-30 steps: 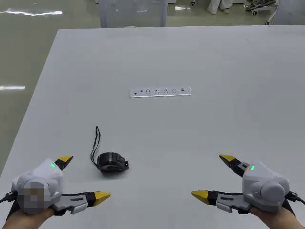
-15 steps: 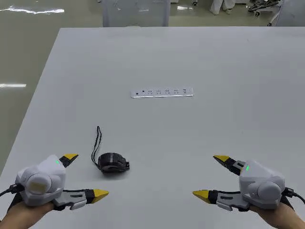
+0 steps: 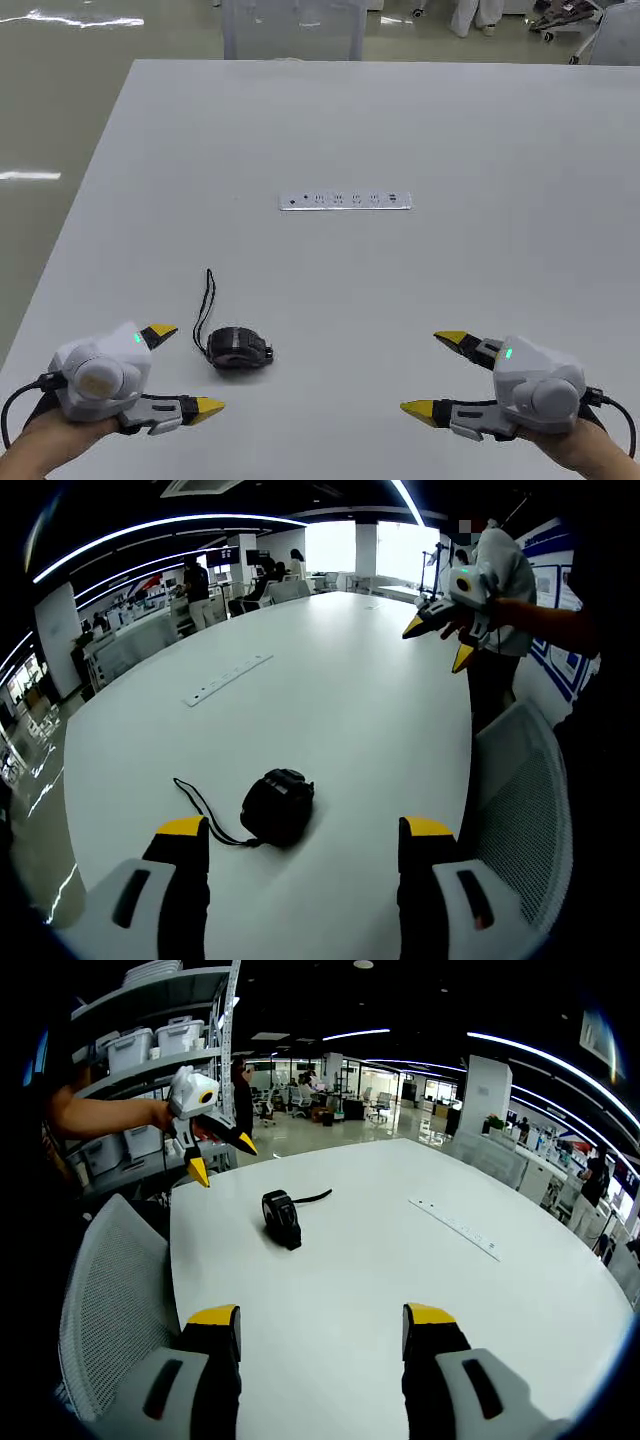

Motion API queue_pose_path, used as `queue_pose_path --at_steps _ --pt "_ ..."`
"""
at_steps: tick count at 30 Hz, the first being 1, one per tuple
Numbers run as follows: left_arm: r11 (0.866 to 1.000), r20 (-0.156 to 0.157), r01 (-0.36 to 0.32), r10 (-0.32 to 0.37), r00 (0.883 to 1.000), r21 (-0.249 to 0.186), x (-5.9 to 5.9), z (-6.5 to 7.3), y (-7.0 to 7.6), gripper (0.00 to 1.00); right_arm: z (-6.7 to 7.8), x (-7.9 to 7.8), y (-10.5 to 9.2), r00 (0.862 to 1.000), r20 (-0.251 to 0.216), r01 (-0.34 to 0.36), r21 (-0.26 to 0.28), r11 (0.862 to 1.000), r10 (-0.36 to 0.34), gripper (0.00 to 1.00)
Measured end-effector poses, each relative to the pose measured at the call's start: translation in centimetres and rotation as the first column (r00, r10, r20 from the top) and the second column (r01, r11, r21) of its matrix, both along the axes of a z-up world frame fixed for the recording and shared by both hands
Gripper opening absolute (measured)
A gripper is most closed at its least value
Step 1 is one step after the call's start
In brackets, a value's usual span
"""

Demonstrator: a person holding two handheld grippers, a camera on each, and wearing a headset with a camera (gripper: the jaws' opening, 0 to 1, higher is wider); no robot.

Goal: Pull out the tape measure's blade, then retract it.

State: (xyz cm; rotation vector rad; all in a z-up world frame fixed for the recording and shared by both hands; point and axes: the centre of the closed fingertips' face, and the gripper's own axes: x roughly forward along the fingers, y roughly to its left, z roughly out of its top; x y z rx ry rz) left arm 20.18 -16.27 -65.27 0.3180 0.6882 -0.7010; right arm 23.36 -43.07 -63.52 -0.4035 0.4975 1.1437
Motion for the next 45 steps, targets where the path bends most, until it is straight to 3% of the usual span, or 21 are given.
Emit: queue_pose_path --at_steps 14,25,40,45 --pt "0.995 -0.035 0.077 -0.075 0.997 0.062 1.9 -1.9 0.2 0.70 -1.7 1.2 1.5 0.996 -0.034 -0.080 -0.015 0.997 0.079 0.60" --pt "0.986 -0.068 0.132 -0.126 0.990 0.098 2.6 -3.4 0.0 0.64 -2.4 2.0 2.7 0.990 -0.042 -0.135 -0.021 0.991 0.134 0.60" --pt "0.961 -0.084 0.221 -0.210 0.974 0.164 3.9 -5.3 0.1 0.54 -4.1 2.7 4.8 0.974 -0.054 -0.222 -0.029 0.975 0.221 0.57" --pt "0.945 -0.087 0.266 -0.254 0.963 0.191 4.2 -5.8 0.4 0.50 -4.6 2.8 5.6 0.967 -0.059 -0.248 -0.025 0.969 0.246 0.56"
